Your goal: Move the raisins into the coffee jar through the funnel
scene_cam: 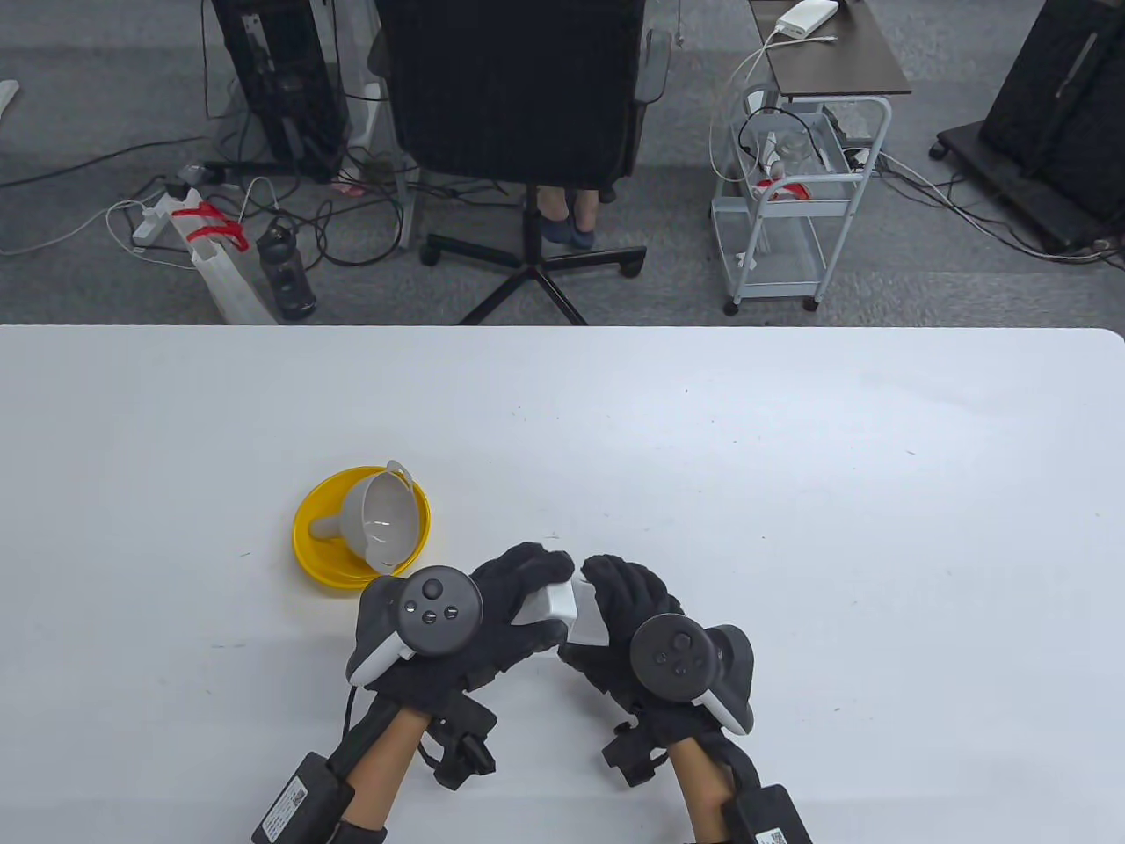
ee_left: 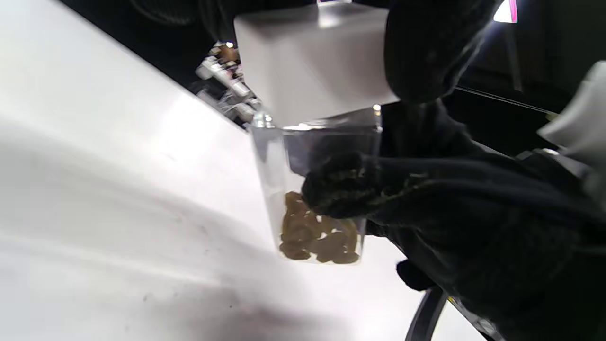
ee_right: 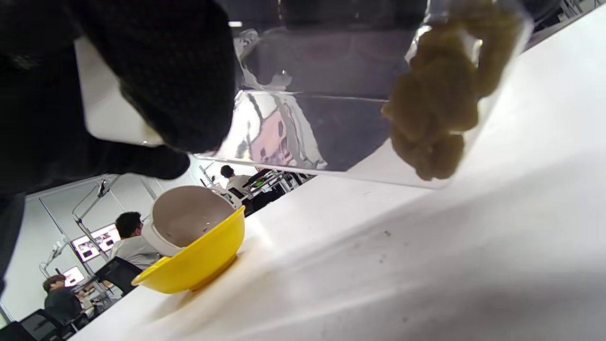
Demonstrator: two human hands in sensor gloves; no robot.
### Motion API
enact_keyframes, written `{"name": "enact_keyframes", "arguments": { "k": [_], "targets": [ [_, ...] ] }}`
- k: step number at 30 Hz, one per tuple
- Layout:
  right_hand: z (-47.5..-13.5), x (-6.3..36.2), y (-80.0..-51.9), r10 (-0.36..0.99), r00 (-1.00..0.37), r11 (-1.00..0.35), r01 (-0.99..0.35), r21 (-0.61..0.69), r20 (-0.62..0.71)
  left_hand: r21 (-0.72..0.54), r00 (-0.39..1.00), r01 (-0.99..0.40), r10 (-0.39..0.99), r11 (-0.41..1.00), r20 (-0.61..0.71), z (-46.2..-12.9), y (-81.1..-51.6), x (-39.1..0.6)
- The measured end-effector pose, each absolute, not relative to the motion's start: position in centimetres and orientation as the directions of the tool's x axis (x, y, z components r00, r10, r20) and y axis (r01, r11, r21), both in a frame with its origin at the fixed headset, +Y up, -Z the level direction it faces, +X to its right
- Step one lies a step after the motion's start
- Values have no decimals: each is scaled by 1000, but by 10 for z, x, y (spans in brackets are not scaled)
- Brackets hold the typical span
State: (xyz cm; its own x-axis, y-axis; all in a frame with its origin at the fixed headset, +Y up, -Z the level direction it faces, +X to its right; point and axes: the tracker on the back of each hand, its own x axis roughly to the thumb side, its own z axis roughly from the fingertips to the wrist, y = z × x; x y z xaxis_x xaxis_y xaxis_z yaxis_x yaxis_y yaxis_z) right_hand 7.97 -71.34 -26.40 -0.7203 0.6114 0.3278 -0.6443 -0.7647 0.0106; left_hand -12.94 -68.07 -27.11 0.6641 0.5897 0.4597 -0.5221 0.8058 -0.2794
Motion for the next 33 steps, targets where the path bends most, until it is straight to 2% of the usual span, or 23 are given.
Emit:
{"name": "enact_keyframes", "arguments": {
  "k": [2, 4, 8, 10, 13, 16, 17, 19, 21, 25, 28, 31, 33],
  "targets": [
    [-265, 81, -714, 614, -720, -765, -644, 20, 323, -266, 630, -529, 583, 806, 513, -268, -675, -128],
    [-266, 83, -714, 621, -718, -759, -651, 15, 315, -313, 580, -541, 616, 780, 533, -264, -672, -125],
    [-266, 87, -713, 622, -718, -755, -656, -4, 312, -253, 514, -656, 666, 711, 541, -259, -666, -126],
    [-265, 87, -712, 620, -718, -754, -657, -12, 316, -171, 559, -678, 652, 715, 513, -258, -665, -128],
    [-265, 84, -713, 603, -725, -767, -642, -10, 331, -54, 691, -617, 573, 785, 441, -259, -665, -130],
    [-264, 79, -712, 607, -714, -761, -648, -2, 349, -112, 778, -542, 548, 833, 307, -263, -672, -127],
    [-263, 77, -711, 609, -706, -756, -654, -4, 361, -181, 796, -506, 537, 843, 278, -265, -675, -125],
    [-262, 77, -712, 532, -760, -813, -581, -24, 374, -219, 778, -512, 556, 831, 292, -267, -674, -125],
    [-263, 79, -712, 556, -746, -799, -602, -13, 365, -270, 745, -488, 557, 830, 367, -267, -674, -124],
    [-264, 81, -713, 615, -704, -760, -650, 26, 355, -193, 733, -413, 450, 890, 510, -263, -670, -121],
    [-265, 82, -714, 627, -693, -753, -657, 48, 355, -142, 731, -384, 394, 913, 557, -259, -669, -120],
    [-264, 81, -714, 624, -690, -752, -657, 44, 365, -173, 690, -462, 475, 870, 546, -260, -673, -124],
    [-263, 80, -712, 616, -692, -753, -657, 24, 378, -149, 726, -509, 515, 848, 456, -261, -674, -126]
  ]
}}
